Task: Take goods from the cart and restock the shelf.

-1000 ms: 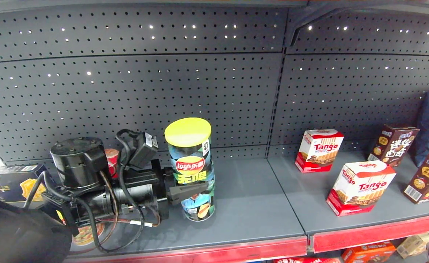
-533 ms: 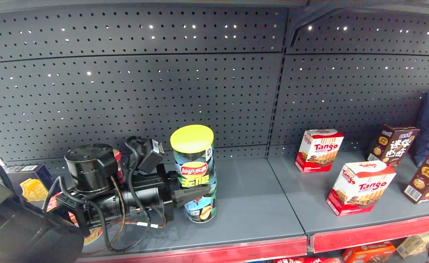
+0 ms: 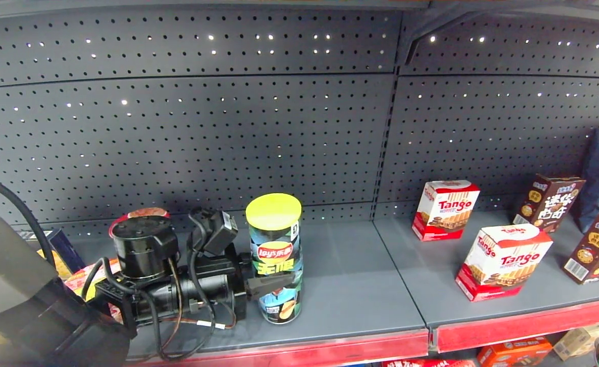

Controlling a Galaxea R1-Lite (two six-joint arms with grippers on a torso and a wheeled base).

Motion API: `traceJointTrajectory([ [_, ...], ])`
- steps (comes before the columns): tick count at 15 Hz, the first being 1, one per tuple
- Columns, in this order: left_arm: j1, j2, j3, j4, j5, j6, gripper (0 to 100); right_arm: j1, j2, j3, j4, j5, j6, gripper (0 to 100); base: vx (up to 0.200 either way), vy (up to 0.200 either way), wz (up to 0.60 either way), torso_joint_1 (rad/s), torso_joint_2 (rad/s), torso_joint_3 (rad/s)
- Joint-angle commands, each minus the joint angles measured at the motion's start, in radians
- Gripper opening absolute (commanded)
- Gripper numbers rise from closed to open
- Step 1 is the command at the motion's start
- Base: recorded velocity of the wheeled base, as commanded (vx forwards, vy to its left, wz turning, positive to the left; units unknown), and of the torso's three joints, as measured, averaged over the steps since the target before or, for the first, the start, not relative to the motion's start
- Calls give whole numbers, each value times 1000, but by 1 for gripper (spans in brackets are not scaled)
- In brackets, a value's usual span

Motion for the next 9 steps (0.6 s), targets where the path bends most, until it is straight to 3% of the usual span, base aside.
traceJointTrajectory([
  [1, 2, 19, 3, -1, 0, 0, 0, 0, 0, 1, 0, 0, 0, 0, 0, 0, 0, 0, 0, 0],
  [5, 4, 51, 3, -4, 1, 2, 0, 0, -2, 1, 0, 0, 0, 0, 0, 0, 0, 0, 0, 0],
  [9, 4, 122, 30, -154, 3, -1, 0, 0, -2, 1, 0, 0, 0, 0, 0, 0, 0, 0, 0, 0],
])
